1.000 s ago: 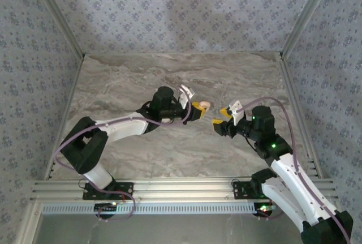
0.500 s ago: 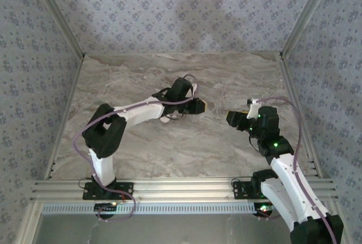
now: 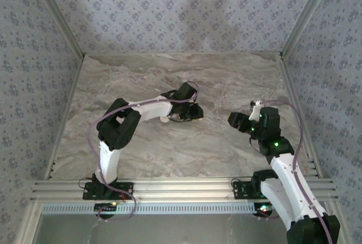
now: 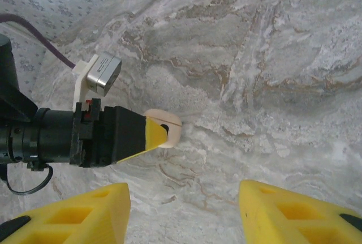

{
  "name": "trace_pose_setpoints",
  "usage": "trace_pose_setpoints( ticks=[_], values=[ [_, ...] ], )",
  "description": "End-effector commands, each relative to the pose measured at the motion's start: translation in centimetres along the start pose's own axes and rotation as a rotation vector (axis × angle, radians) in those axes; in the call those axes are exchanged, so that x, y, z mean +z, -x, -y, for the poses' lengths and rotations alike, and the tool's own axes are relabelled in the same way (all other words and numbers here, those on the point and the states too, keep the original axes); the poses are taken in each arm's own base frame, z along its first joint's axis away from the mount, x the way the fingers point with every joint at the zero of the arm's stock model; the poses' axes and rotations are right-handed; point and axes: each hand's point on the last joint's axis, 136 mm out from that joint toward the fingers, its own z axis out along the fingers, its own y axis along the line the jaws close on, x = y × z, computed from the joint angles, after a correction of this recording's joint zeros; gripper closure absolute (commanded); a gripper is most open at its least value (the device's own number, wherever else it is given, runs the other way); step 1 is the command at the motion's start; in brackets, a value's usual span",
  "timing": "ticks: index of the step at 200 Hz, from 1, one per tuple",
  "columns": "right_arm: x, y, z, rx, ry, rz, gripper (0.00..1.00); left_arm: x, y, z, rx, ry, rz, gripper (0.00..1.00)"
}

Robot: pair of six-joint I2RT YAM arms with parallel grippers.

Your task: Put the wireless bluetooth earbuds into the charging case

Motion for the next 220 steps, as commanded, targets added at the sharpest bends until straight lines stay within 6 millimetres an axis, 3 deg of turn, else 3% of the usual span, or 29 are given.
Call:
trace_pose_setpoints(
  ticks=[1, 56, 129, 147, 172, 197, 220],
  values=[
    [-0.1, -0.9, 0.1, 0.036, 0.006, -0.031, 0.45, -0.2, 0.0, 0.8, -0.054, -0.023, -0.019, 0.84],
    [-0.2, -0.5, -0.3, 0.052, 0.022, -0.025, 0.45, -1.0, -1.7, -0.3, -0.108, -0.011, -0.043, 0.79],
    [-0.8, -0.2, -1.1, 0.035, 0.023, -0.045, 0.42, -1.8, -2.7, -1.6, -0.118, 0.037, -0.062, 0.52],
    [-0.9, -0.3, -1.1, 0.041, 0.024, -0.046, 0.41, -2.4, -2.7, -1.5, -0.1, 0.05, -0.062, 0.52],
    [-0.7, -0.4, -1.0, 0.042, 0.016, -0.056, 0.38, -4.5, -2.4, -1.0, -0.054, 0.068, -0.039, 0.51],
    [-0.6, -0.3, 0.0, 0.009, -0.043, -0.069, 0.36, -8.1, -1.7, -0.3, 0.022, 0.093, 0.039, 0.49],
    [-0.2, 0.3, 0.6, -0.031, -0.082, -0.056, 0.34, -11.8, -0.9, -1.2, 0.069, 0.135, 0.137, 0.48]
  ],
)
